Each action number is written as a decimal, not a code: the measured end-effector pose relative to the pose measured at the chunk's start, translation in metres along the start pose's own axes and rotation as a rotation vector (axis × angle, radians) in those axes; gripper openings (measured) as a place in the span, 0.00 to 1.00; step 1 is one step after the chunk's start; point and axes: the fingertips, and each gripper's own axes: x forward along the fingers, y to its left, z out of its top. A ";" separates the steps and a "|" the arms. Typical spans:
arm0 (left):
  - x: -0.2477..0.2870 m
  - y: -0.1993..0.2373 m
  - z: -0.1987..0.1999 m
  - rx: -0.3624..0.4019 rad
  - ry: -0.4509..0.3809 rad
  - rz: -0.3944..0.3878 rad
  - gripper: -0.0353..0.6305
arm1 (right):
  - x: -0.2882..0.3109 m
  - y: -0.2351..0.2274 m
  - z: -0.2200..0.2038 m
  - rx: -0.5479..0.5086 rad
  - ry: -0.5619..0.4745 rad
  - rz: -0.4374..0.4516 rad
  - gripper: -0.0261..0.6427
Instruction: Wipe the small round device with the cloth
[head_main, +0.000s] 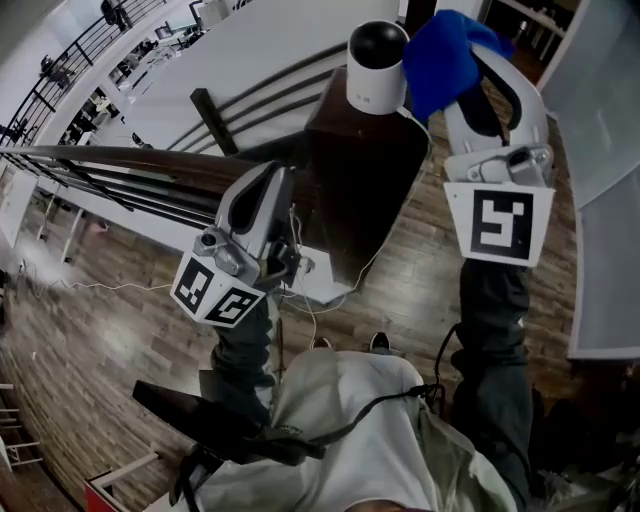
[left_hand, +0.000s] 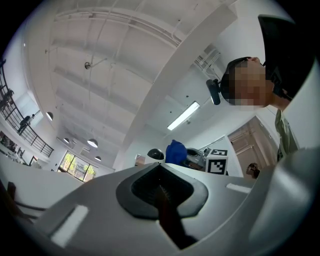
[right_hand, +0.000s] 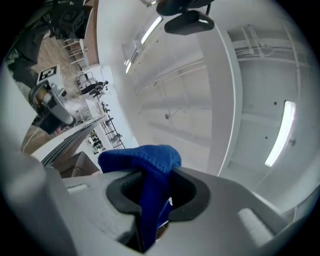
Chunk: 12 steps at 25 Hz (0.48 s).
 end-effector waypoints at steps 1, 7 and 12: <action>-0.001 0.000 0.002 0.000 0.000 -0.002 0.04 | 0.006 0.003 -0.007 -0.012 0.052 0.007 0.17; -0.001 0.004 0.007 0.009 -0.004 -0.008 0.04 | 0.017 0.038 -0.014 -0.139 0.108 0.070 0.17; 0.001 0.006 0.000 -0.005 -0.006 -0.014 0.04 | -0.004 0.081 -0.026 -0.204 0.173 0.198 0.17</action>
